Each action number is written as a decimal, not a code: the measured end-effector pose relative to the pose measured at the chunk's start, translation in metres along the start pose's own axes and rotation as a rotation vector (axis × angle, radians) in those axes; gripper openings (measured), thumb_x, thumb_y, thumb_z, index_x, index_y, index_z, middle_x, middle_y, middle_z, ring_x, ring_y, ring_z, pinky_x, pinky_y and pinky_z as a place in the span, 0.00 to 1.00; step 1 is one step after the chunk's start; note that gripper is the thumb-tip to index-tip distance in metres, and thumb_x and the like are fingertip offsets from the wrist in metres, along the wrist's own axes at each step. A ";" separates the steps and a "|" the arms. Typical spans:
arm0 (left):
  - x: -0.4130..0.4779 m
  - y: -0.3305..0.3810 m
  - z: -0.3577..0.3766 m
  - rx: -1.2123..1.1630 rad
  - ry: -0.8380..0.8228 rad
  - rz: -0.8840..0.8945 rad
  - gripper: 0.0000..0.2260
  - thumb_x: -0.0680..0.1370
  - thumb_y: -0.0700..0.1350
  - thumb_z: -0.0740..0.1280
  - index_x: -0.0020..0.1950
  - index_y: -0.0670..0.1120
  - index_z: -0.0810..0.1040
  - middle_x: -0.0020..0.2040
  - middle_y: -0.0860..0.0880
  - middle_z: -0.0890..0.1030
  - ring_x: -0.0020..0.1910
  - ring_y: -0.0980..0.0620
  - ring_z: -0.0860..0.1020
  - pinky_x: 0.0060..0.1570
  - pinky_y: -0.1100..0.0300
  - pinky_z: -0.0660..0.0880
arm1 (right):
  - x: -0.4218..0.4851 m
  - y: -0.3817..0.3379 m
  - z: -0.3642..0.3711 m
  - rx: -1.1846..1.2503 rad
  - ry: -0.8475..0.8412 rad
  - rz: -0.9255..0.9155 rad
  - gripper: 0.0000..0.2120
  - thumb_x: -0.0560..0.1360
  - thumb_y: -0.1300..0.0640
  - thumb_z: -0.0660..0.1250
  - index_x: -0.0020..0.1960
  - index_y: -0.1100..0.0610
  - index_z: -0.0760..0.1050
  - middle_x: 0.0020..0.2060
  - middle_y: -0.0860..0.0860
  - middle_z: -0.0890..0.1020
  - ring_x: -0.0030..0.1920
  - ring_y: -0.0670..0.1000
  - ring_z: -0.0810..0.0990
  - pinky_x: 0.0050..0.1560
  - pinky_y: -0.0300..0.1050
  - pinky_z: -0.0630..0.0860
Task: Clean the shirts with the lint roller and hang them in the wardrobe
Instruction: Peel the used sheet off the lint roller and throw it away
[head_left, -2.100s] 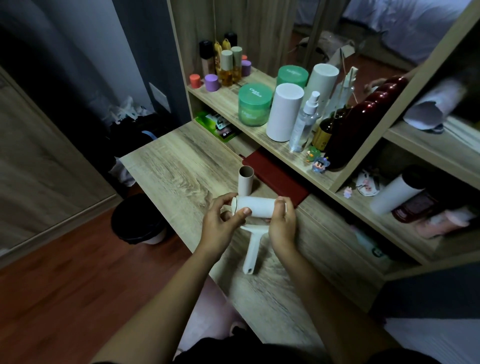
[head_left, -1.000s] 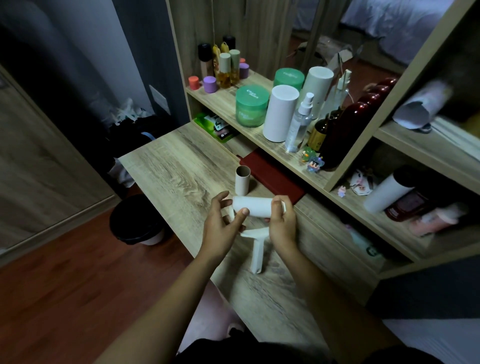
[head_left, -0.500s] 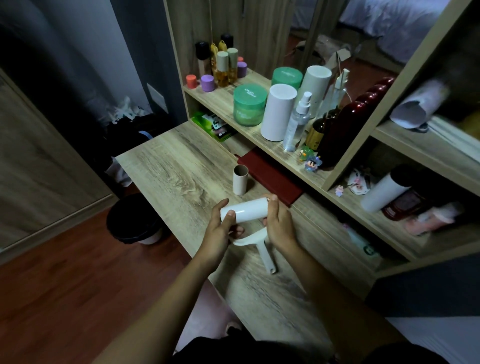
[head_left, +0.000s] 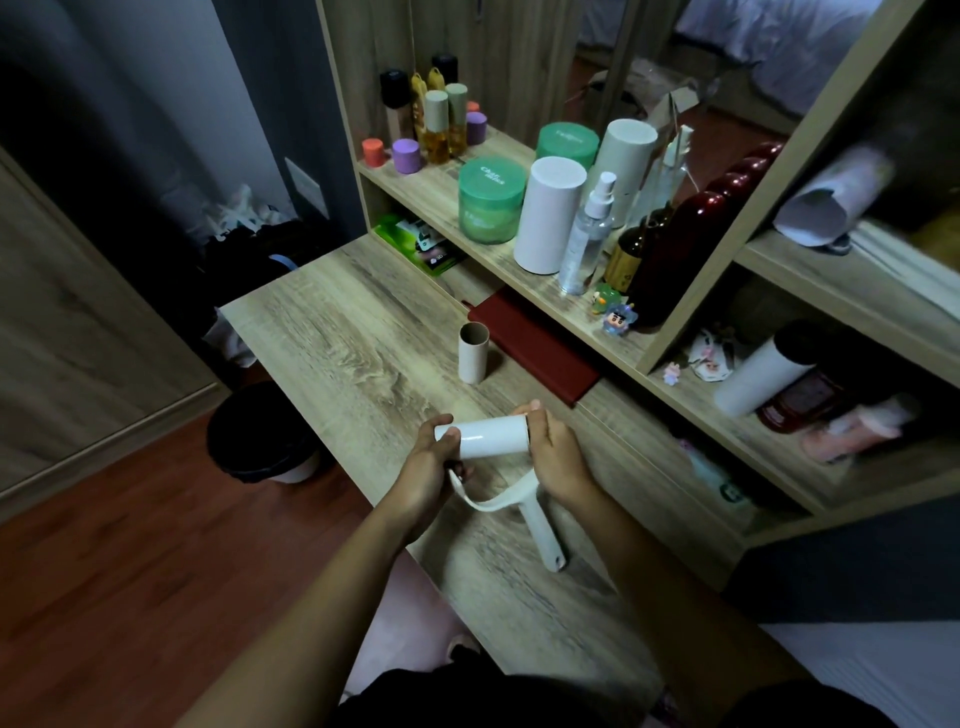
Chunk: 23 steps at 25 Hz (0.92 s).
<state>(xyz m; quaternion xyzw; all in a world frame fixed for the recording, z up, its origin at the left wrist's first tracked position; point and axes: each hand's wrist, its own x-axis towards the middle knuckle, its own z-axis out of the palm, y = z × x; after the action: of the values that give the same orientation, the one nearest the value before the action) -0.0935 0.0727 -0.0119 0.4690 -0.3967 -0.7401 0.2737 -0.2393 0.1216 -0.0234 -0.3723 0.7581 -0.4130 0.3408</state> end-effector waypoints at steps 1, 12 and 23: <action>0.000 -0.002 0.001 -0.017 0.016 -0.014 0.13 0.82 0.41 0.55 0.66 0.44 0.64 0.45 0.46 0.70 0.32 0.53 0.67 0.36 0.58 0.71 | 0.001 0.004 0.002 -0.006 -0.008 0.014 0.24 0.74 0.38 0.45 0.46 0.47 0.77 0.46 0.56 0.82 0.48 0.56 0.80 0.52 0.56 0.77; 0.014 -0.011 -0.017 -0.356 0.303 -0.124 0.09 0.80 0.38 0.54 0.59 0.44 0.66 0.43 0.41 0.71 0.28 0.53 0.66 0.21 0.66 0.71 | 0.010 0.038 0.007 -0.171 -0.107 0.057 0.12 0.80 0.45 0.50 0.40 0.47 0.63 0.31 0.51 0.71 0.33 0.51 0.71 0.39 0.53 0.71; 0.014 -0.004 -0.005 -0.354 0.298 -0.117 0.07 0.81 0.39 0.54 0.59 0.45 0.65 0.43 0.44 0.70 0.30 0.53 0.64 0.21 0.67 0.72 | 0.026 0.050 0.007 -0.647 -0.125 0.044 0.21 0.80 0.45 0.47 0.56 0.58 0.70 0.56 0.58 0.76 0.53 0.57 0.75 0.51 0.51 0.72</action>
<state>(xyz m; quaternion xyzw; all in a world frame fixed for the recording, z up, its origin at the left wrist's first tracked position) -0.0951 0.0619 -0.0229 0.5400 -0.1882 -0.7352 0.3640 -0.2602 0.1166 -0.0760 -0.4694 0.8356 -0.1195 0.2593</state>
